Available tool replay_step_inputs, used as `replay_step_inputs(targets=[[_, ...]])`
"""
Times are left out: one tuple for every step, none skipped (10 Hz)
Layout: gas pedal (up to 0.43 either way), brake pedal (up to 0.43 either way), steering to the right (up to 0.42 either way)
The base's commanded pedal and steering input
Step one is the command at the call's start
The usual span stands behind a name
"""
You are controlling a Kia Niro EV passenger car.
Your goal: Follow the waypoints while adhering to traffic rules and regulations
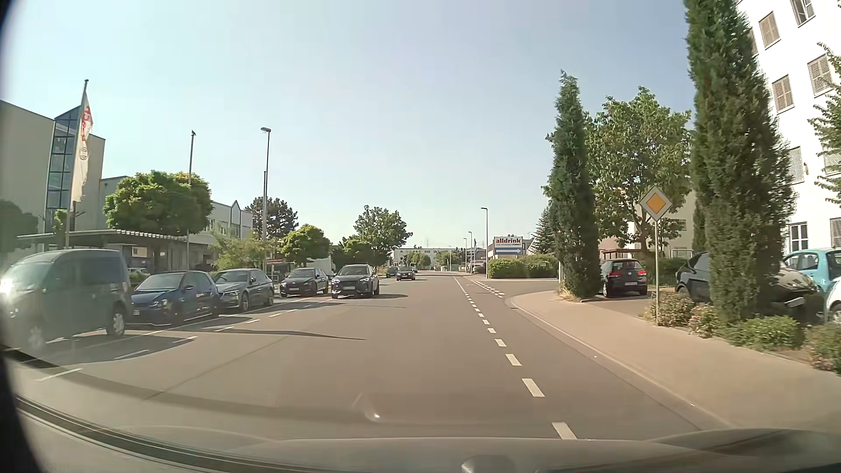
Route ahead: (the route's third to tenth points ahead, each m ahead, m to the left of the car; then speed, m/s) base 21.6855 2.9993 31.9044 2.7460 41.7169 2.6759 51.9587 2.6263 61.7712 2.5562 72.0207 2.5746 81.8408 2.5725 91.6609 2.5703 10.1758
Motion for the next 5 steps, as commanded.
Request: replay_step_inputs(targets=[[0.079,0.018,0.0],[0.079,0.018,0.0],[0.079,0.012,0.0],[0.079,0.018,0.0],[0.079,0.018,0.0]])
